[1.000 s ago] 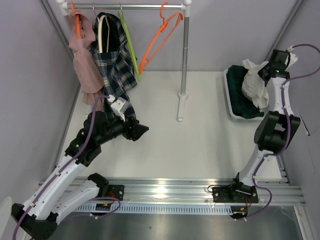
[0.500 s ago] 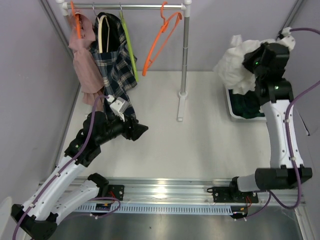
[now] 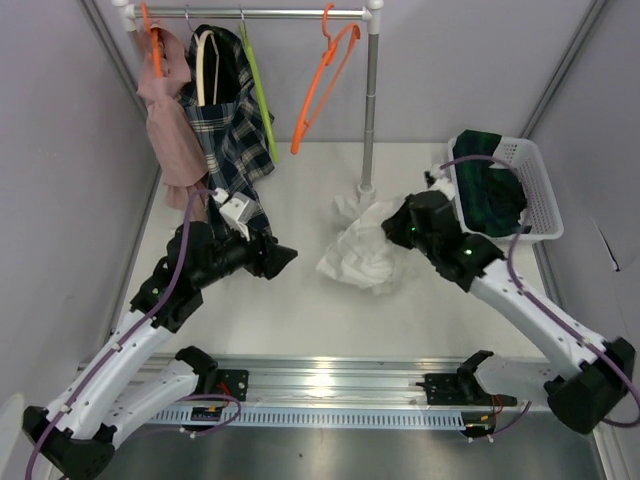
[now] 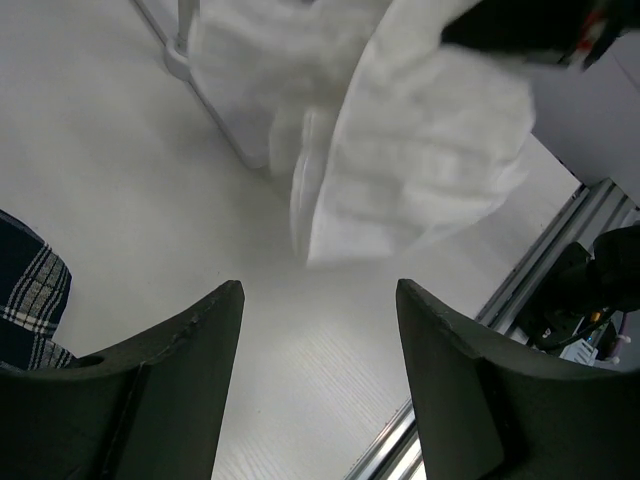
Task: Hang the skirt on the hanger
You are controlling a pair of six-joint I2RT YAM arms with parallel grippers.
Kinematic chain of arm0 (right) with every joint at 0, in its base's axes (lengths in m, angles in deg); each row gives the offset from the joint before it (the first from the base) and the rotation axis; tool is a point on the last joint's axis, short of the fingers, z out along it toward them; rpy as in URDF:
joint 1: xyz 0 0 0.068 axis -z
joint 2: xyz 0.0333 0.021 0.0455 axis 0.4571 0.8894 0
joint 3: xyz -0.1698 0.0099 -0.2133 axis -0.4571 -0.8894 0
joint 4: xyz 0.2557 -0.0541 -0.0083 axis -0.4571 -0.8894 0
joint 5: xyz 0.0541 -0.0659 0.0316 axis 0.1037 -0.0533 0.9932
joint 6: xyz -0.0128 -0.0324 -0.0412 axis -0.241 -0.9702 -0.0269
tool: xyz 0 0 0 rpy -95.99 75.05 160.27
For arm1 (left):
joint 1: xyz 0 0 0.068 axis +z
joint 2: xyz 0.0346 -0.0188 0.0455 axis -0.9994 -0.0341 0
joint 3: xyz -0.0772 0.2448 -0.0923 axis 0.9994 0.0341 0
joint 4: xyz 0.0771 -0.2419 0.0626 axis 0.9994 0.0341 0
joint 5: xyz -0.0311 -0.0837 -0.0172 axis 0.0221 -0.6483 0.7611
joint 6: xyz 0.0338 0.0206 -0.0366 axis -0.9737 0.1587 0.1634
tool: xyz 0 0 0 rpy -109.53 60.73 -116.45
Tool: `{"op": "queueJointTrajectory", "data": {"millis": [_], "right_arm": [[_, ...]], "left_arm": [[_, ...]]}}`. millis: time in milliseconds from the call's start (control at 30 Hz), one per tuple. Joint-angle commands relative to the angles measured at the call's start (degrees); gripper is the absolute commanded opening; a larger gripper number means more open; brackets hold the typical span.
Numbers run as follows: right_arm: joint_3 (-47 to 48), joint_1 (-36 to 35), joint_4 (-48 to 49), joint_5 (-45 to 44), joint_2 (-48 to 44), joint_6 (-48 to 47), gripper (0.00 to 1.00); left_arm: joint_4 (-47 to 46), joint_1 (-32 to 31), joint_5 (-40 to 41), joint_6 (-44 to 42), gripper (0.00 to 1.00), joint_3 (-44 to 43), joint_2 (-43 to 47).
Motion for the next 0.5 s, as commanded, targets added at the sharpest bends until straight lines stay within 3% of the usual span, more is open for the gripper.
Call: {"op": "queueJointTrajectory", "data": {"millis": [0, 33, 67, 133, 233, 400, 467], "right_arm": [[-5.09, -0.08, 7.41, 6.74, 6.61, 7.57, 0.17], [-6.06, 2.1, 8.21, 8.93, 8.02, 8.36, 0.42], [-7.02, 3.43, 9.61, 14.52, 10.82, 7.84, 0.52], [-6.95, 6.07, 9.02, 16.5, 13.39, 5.57, 0.68], [-4.31, 4.42, 2.61, 9.76, 14.81, 0.39, 0.8], [-9.13, 1.87, -1.79, 2.63, 7.53, 0.19, 0.81], [-12.21, -0.67, -4.42, 0.0, 2.69, 0.71, 0.75]], "left_arm": [[-3.07, -0.28, -0.36, 2.54, 0.68, -0.11, -2.05], [-3.07, -0.28, -0.45, 3.07, 0.68, -0.02, -2.5], [-3.25, -0.28, -0.71, 3.43, 0.68, 0.33, -2.85], [-3.51, -0.28, -1.15, 4.48, 0.68, 1.21, -3.73], [-4.39, -0.37, -1.94, 6.24, 0.68, 2.96, -4.61], [-7.99, -2.47, -2.92, 9.66, 0.68, 6.83, -6.36], [-9.05, -4.85, -2.48, 10.63, 0.68, 8.85, -7.77]]}}
